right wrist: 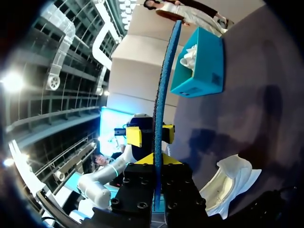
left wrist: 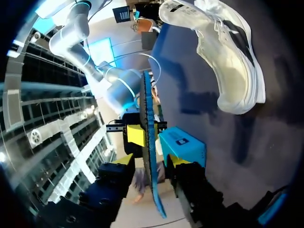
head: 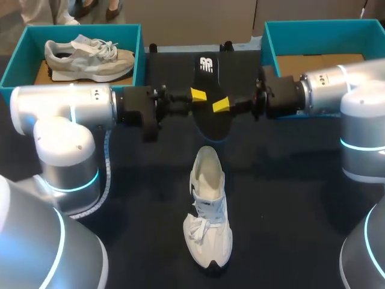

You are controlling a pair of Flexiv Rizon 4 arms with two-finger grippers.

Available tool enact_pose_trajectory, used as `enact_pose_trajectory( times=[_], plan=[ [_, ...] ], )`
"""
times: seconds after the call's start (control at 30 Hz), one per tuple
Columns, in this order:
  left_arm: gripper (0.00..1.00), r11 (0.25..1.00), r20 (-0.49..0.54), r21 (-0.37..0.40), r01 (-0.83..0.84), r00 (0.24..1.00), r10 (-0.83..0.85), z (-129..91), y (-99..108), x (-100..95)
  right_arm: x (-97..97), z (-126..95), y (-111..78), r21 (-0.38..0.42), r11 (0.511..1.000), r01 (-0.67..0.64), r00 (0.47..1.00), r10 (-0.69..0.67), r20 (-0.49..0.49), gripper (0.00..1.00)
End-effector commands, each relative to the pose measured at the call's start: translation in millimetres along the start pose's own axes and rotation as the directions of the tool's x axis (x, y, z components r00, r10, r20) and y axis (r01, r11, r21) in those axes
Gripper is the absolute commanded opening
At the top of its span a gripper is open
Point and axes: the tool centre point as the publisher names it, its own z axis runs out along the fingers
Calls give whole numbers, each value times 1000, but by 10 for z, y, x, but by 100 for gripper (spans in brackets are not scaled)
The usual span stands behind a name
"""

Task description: Take the shoe out of the shoebox, open the shoe tongue, remove and reinsert the insole, then place the shoe into the shoebox

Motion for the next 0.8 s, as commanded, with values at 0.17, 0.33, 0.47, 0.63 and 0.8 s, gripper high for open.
enact_pose_trajectory(
  times=[0.17,0.33,0.47,0.63,0.8],
  plan=[
    [100,995,-102,50,88,991,-82,-378,-87,90,-18,-81,-63,-14,999,49,999,-50,-16,0],
    [100,995,-102,50,88,991,-82,-378,-87,90,-18,-81,-63,-14,999,49,999,-50,-16,0],
    [100,995,-102,50,88,991,-82,-378,-87,90,-18,-81,-63,-14,999,49,999,-50,-16,0],
    [100,987,-109,46,152,983,-146,-425,-61,95,3,-67,-50,-6,998,70,998,-70,-5,0],
    [100,937,-320,-42,345,884,-340,-611,-8,132,-40,-160,-67,-33,990,135,991,-135,-6,0]
  ],
)
